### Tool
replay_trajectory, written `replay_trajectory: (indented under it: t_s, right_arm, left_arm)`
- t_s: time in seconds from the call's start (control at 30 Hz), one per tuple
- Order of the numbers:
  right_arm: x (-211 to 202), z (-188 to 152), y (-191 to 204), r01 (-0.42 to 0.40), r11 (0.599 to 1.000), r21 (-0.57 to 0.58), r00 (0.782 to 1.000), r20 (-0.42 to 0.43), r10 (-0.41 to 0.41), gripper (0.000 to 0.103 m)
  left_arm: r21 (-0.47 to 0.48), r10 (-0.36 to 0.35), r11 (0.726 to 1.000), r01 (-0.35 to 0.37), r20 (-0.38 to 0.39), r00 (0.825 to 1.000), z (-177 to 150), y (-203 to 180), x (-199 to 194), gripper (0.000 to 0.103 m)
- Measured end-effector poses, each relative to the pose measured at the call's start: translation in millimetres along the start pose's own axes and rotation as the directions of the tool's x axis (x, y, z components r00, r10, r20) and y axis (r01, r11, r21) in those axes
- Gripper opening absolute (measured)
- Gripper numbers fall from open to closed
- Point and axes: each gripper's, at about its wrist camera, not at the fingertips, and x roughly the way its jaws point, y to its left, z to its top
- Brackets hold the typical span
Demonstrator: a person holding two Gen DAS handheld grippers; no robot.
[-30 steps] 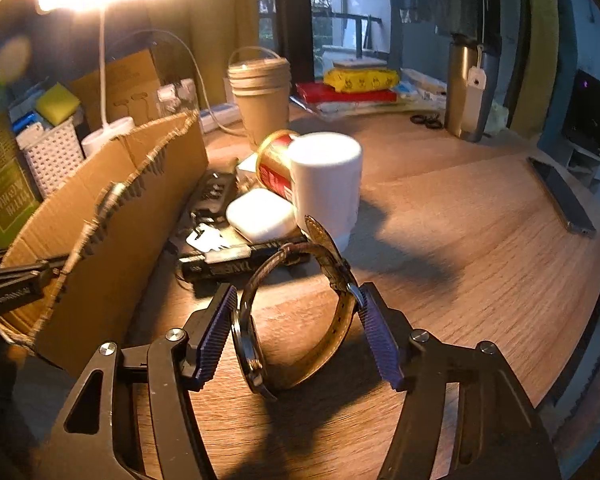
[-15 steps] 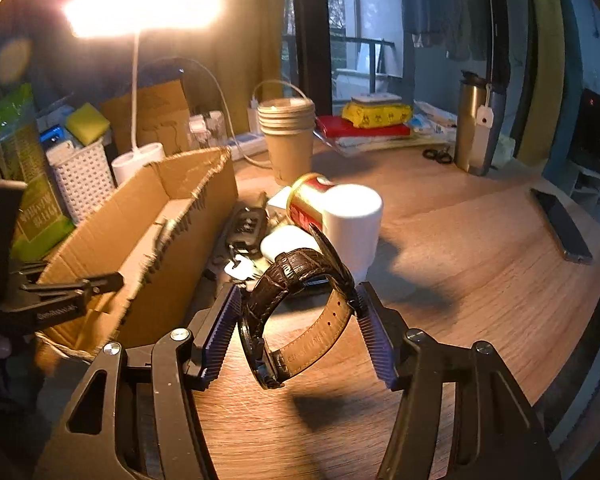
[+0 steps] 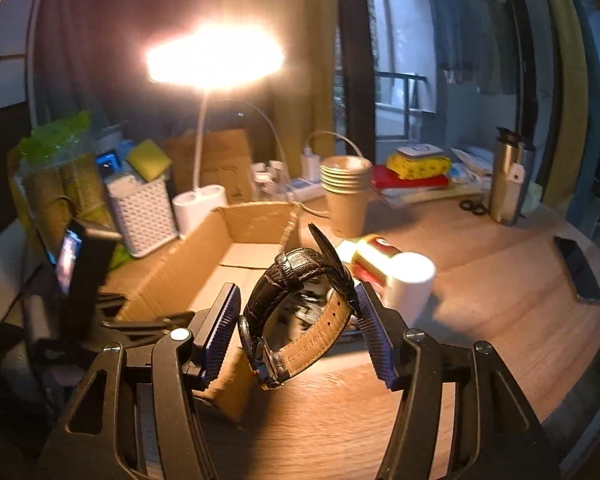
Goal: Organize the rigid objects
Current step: 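Carry the wristwatch into the cardboard box and open the right gripper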
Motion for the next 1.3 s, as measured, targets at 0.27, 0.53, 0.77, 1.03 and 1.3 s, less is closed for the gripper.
replay_trajectory:
  t_s: [0.27, 0.53, 0.77, 1.03, 1.3]
  right_arm:
    - [10, 0, 32, -0.070, 0.996, -0.053, 0.997, -0.018, 0.069, 0.062]
    - [31, -11, 44, -0.102, 0.993, -0.062, 0.992, -0.087, 0.097, 0.062]
    - [45, -20, 50, -0.106, 0.991, -0.078, 0.982, -0.164, 0.092, 0.064]
    - [46, -20, 47, -0.126, 0.989, -0.072, 0.977, -0.182, 0.111, 0.069]
    - [34, -14, 40, -0.132, 0.990, -0.044, 0.985, -0.119, 0.126, 0.070]
  left_arm:
    - [0.000, 0.000, 1.000, 0.000, 0.000, 1.000, 0, 0, 0, 0.029]
    - [0.000, 0.000, 1.000, 0.000, 0.000, 1.000, 0, 0, 0, 0.029]
    - [0.000, -0.001, 1.000, 0.001, 0.000, 1.000, 0, 0, 0, 0.029]
    - [0.000, -0.001, 1.000, 0.001, 0.001, 1.000, 0, 0, 0, 0.029]
    - [0.000, -0.005, 1.000, 0.005, 0.000, 1.000, -2, -3, 0, 0.030]
